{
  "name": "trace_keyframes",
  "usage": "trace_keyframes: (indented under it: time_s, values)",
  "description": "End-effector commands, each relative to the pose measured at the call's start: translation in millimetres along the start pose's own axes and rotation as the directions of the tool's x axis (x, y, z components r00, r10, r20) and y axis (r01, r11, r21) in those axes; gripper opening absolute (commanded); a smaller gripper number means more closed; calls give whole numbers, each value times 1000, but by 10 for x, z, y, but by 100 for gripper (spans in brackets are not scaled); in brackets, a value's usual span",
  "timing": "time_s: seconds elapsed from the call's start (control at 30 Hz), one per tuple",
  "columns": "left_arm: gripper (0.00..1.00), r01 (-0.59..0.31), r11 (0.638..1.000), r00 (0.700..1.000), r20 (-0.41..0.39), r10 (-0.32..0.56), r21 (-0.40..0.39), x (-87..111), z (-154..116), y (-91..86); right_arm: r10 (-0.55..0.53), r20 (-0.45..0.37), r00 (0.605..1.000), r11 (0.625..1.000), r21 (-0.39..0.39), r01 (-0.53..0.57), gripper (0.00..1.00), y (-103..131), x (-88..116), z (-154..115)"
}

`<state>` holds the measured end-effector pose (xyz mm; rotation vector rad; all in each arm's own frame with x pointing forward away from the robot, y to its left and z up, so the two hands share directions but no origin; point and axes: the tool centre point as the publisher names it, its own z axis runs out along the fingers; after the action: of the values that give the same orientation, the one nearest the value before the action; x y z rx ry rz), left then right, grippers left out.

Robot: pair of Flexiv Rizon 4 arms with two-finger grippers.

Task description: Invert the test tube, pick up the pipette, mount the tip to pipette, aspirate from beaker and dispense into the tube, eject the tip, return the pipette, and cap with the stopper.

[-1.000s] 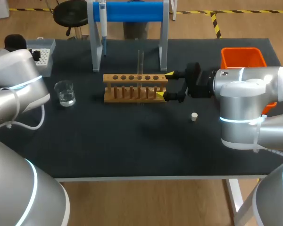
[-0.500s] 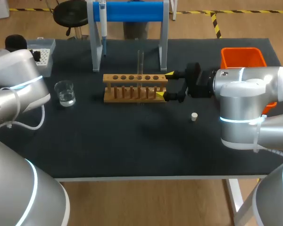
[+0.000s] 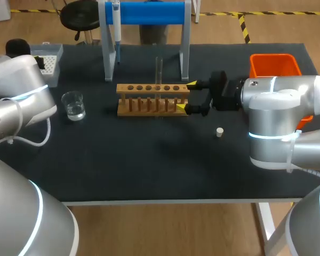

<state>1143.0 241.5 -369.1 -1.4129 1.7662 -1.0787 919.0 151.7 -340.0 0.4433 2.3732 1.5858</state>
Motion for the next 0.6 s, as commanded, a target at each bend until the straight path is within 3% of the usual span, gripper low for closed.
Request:
trace_keyframes:
  time_s: [0.03, 0.4, 0.6]
  values:
    - [16, -1, 1000, 1000, -1, 1, -14, -9, 25, 3, 0, 2, 1000, 1000, -1, 0, 100, -3, 4, 0]
    - [1, -3, 1000, 1000, 0, 3, -22, -9, 27, 19, 0, 2, 1000, 1000, -1, 0, 100, -3, 4, 0]
    - [0, -3, 1000, 1000, 2, 3, -21, -12, 29, 21, 0, 2, 1000, 1000, -1, 0, 100, -3, 4, 0]
